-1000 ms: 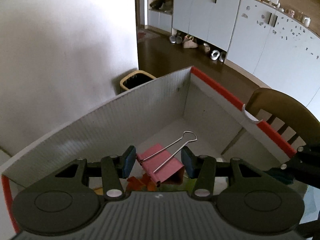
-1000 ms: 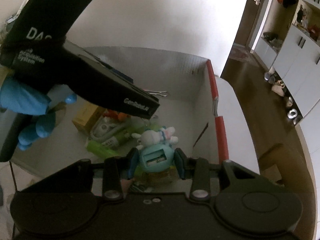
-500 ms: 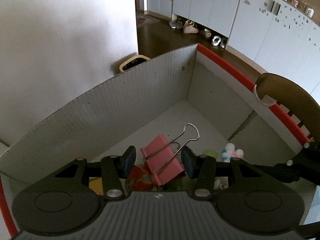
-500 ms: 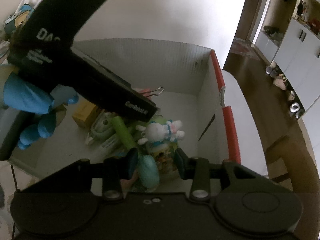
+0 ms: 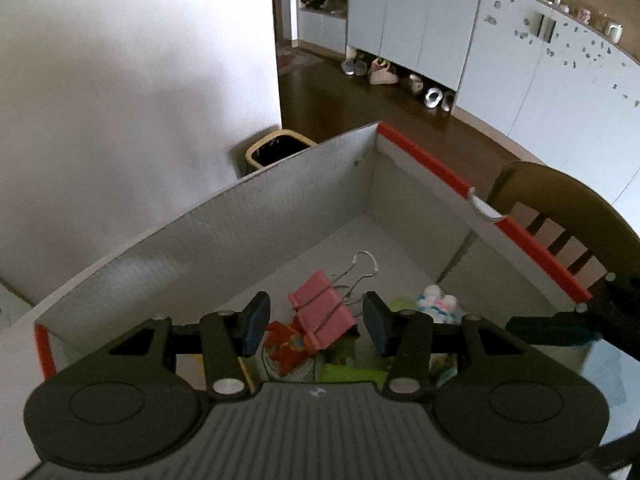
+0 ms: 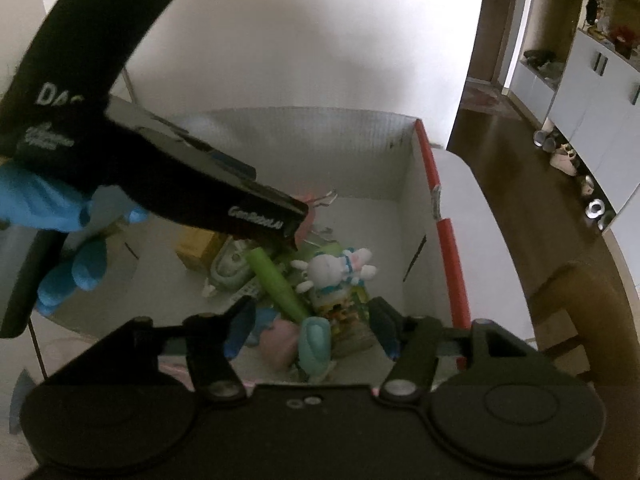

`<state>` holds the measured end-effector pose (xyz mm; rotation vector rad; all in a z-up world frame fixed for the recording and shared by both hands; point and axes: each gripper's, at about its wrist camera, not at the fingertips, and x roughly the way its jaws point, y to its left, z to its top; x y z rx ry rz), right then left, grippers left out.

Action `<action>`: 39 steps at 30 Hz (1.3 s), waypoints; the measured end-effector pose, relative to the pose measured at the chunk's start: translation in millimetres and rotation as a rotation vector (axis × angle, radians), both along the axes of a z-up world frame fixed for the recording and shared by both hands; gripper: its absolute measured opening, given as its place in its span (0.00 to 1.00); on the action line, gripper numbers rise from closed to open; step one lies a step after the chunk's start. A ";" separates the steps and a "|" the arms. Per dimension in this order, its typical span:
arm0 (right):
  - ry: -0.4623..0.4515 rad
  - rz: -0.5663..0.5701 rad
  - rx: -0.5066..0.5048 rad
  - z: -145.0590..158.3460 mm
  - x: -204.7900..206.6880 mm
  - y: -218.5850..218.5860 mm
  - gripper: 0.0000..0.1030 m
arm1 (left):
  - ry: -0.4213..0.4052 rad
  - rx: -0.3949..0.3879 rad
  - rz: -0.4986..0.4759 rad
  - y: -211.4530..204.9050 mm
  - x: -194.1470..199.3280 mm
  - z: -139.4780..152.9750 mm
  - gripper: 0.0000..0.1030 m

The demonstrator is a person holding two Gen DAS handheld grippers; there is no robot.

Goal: Organize rigid objects
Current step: 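Open the left tool releasing the binder clip while the right tool releases the timer, then lift both tools out of the box and move them toward the heart dish and jar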

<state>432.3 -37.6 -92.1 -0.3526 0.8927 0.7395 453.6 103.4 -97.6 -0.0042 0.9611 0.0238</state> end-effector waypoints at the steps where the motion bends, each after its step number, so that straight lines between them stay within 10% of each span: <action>1: -0.003 -0.002 0.003 3.4 -2.4 -1.6 0.60 | -0.006 -0.001 -0.003 -0.9 -3.4 3.9 0.49; 39: -0.108 -0.022 0.148 96.4 -136.3 -65.8 0.88 | -0.208 -0.024 -0.077 -33.1 -170.1 108.7 0.74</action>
